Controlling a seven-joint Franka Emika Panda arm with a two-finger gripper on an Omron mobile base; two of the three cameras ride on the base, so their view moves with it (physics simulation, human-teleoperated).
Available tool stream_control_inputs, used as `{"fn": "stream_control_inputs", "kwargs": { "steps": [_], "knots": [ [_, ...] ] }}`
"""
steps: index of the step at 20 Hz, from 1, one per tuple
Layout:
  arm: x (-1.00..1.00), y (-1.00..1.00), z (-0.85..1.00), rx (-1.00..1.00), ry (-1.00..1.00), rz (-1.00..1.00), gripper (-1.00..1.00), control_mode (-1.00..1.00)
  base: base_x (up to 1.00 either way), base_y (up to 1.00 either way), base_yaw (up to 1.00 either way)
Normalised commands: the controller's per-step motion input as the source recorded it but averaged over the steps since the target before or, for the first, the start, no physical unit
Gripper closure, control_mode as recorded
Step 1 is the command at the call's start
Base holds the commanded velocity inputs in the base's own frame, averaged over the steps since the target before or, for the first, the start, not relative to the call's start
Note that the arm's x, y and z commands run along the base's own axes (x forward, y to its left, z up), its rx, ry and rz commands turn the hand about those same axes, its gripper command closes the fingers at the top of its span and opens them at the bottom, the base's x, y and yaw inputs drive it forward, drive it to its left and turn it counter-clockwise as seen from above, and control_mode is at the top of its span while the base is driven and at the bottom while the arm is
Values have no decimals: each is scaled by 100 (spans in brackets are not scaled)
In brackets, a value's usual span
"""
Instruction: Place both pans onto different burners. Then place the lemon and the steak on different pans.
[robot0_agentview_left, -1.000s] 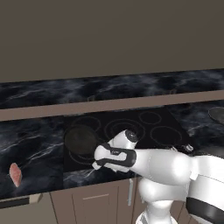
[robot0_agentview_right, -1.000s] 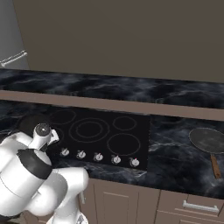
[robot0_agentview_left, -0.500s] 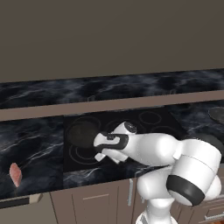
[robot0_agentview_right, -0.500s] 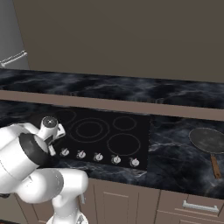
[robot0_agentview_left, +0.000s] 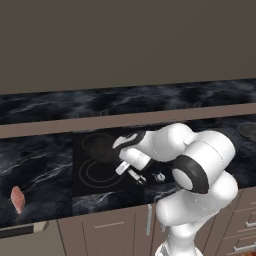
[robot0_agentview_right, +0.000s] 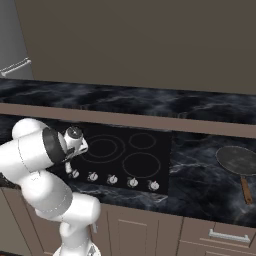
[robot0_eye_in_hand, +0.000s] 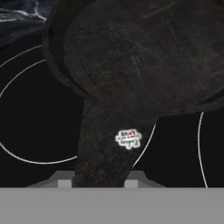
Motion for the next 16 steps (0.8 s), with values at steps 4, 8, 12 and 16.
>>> {"fn": "stream_control_inputs", "kwargs": {
  "steps": [4,8,12,16],
  "knots": [
    [65,0,0,-5,5,0,100,-100,0,0,0],
    [74,0,0,-4,6,0,100,-100,0,0,0],
    [81,0,1,-4,5,0,100,-100,0,0,0],
    [83,0,4,-3,3,0,100,-100,0,0,0]
  ]
}}
